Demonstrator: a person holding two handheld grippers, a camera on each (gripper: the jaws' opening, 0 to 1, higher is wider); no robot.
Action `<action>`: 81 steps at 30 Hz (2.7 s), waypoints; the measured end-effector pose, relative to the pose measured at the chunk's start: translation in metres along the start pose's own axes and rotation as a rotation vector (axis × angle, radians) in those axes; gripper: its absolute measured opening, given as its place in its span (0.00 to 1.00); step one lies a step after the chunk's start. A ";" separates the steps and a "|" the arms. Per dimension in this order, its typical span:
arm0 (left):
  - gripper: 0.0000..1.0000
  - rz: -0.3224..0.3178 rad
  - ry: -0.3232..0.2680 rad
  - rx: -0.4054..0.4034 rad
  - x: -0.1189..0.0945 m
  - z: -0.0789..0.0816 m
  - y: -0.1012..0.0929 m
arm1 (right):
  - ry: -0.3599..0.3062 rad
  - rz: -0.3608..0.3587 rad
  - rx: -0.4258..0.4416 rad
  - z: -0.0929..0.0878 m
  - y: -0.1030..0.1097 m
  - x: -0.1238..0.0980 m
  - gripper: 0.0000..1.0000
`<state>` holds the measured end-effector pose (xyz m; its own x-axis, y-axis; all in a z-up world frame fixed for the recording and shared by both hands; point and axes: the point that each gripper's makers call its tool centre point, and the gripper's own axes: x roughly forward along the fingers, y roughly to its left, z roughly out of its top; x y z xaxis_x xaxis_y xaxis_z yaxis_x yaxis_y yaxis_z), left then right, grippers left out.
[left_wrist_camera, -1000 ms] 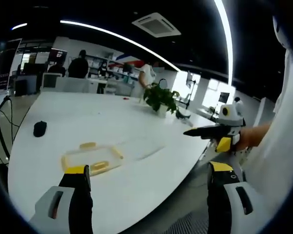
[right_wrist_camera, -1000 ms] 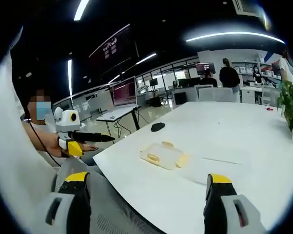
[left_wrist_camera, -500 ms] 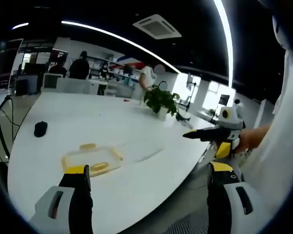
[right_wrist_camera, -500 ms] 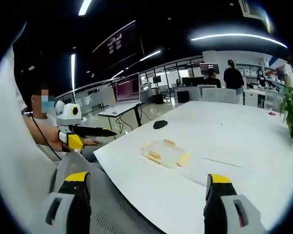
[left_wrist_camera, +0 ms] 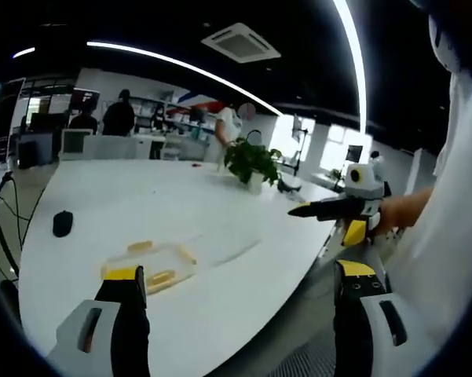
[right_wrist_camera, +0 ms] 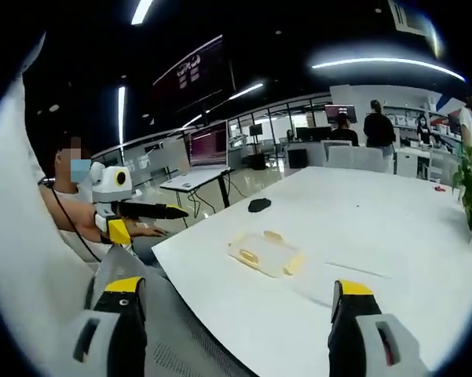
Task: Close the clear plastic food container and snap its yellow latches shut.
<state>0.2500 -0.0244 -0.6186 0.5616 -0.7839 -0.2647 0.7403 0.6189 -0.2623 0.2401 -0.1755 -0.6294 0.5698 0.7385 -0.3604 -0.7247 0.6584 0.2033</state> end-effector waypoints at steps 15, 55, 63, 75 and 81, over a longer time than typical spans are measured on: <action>0.94 -0.062 0.055 0.079 0.003 0.003 0.004 | 0.007 -0.001 -0.080 0.017 -0.012 0.004 0.91; 0.88 -0.092 0.289 0.272 -0.008 -0.017 0.075 | 0.117 0.065 -0.274 0.032 -0.023 0.059 0.80; 0.86 -0.110 0.332 0.306 -0.007 -0.013 0.089 | 0.169 0.086 -0.330 0.027 -0.029 0.071 0.77; 0.87 -0.146 0.385 0.394 0.000 -0.015 0.105 | 0.225 0.097 -0.364 0.028 -0.039 0.087 0.74; 0.88 -0.161 0.419 0.426 0.005 -0.017 0.115 | 0.248 0.112 -0.399 0.029 -0.041 0.094 0.73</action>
<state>0.3320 0.0437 -0.6659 0.3020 -0.7266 -0.6171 0.9347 0.3530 0.0418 0.3343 -0.1284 -0.6455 0.4057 0.7127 -0.5722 -0.8959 0.4340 -0.0947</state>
